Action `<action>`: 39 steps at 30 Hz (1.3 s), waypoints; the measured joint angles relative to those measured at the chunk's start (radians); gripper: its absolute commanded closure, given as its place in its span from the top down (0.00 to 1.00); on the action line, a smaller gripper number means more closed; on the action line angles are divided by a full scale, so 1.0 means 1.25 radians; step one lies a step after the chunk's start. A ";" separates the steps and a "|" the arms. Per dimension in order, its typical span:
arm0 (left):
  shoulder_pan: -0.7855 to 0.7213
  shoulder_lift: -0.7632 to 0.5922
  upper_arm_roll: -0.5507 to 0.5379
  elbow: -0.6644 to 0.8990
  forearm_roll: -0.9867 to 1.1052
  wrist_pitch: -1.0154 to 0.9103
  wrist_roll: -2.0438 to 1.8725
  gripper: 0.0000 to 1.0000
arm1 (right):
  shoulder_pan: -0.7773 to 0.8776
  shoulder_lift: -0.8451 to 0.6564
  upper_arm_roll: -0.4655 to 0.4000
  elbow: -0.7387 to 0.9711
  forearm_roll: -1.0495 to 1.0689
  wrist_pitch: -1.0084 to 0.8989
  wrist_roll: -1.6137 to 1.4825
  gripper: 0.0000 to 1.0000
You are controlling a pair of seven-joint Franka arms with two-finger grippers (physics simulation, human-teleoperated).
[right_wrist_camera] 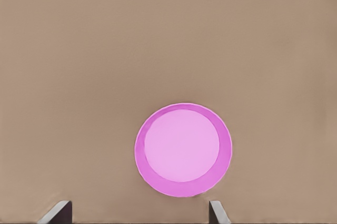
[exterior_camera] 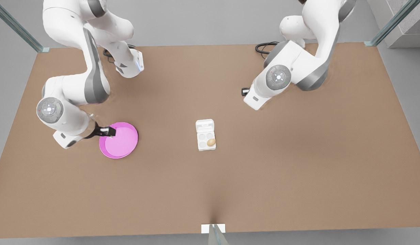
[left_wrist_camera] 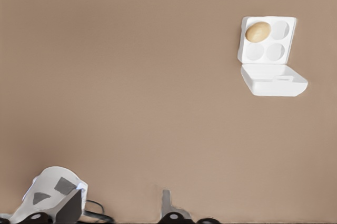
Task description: Pack egg into the box and close the box lid
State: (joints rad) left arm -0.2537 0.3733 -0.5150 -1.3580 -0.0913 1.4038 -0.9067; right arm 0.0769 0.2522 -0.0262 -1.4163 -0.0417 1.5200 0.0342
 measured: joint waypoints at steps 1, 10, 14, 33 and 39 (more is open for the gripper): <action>-0.066 0.054 -0.001 0.003 0.005 0.112 -0.070 0.47 | 0.016 0.000 -0.022 0.021 0.006 -0.017 -0.006 1.00; -0.300 0.177 0.002 -0.067 0.197 0.237 -0.077 0.45 | -0.005 -0.071 -0.025 -0.110 0.051 0.114 -0.003 1.00; -0.301 0.261 0.030 -0.067 0.281 0.315 -0.085 0.38 | -0.018 -0.067 -0.024 -0.108 0.051 0.122 -0.004 1.00; -0.299 0.351 0.072 -0.022 0.233 0.436 -0.154 0.35 | -0.028 -0.059 -0.024 -0.104 0.053 0.138 -0.012 1.00; -0.298 0.362 0.070 -0.021 0.209 0.457 -0.092 0.35 | -0.028 -0.059 -0.024 -0.104 0.053 0.139 -0.013 1.00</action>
State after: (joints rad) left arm -0.6259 0.8256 -0.4278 -1.3838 0.1695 1.9746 -1.0214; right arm 0.0414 0.1780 -0.0567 -1.5463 0.0245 1.6935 0.0184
